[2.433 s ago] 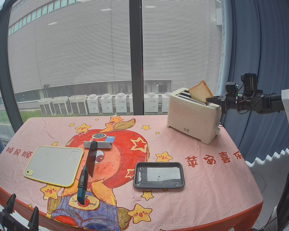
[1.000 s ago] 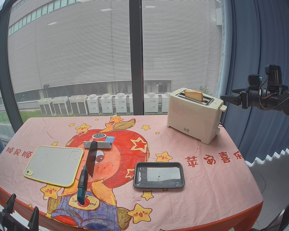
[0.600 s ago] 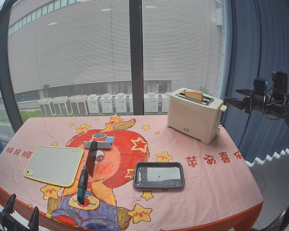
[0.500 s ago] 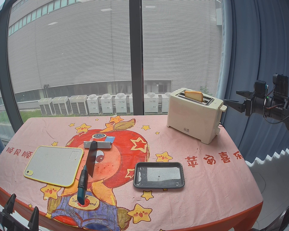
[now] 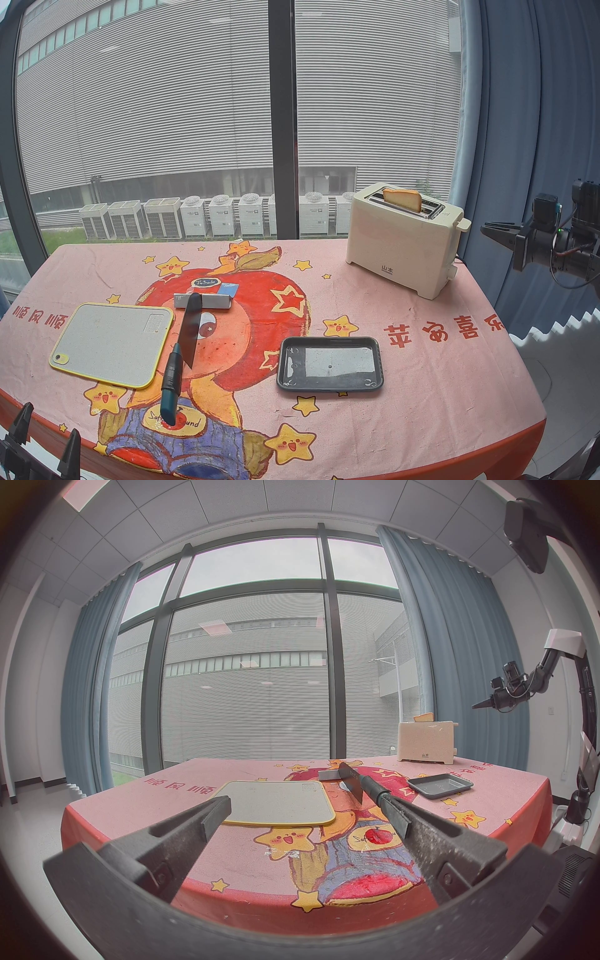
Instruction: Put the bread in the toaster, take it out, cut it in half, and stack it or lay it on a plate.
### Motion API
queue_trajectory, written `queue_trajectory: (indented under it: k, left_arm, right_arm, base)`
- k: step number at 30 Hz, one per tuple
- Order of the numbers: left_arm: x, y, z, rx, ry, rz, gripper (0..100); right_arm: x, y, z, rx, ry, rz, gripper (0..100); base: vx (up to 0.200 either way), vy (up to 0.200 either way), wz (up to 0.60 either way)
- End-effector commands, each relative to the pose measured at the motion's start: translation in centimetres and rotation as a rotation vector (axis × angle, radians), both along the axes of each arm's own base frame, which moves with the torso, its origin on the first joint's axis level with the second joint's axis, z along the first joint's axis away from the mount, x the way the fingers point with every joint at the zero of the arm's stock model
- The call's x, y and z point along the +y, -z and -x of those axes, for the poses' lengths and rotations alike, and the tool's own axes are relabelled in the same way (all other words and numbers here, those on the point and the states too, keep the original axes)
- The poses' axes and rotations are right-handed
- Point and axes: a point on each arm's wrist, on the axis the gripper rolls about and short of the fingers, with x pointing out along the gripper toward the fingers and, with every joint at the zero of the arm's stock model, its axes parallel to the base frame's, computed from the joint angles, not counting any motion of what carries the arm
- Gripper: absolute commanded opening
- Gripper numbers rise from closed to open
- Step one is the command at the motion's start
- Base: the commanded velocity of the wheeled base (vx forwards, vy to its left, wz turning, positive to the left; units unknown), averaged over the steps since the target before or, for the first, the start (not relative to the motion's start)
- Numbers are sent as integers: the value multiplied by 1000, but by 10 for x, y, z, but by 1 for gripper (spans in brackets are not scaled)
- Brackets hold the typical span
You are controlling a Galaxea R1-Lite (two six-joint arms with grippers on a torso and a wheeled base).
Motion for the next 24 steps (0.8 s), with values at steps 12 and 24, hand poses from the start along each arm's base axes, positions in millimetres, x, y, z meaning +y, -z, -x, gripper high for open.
queue_trajectory:
  k: [12, 24]
  left_arm:
    - [0, 5, 0, 1, 0, -1, 100]
    - [0, 5, 0, 1, 0, -1, 100]
  right_arm:
    - [-6, 64, 30, 116, 19, -2, 0]
    - [-12, 116, 22, 108, 17, -10, 0]
  base:
    - [0, 0, 0]
    - [0, 0, 0]
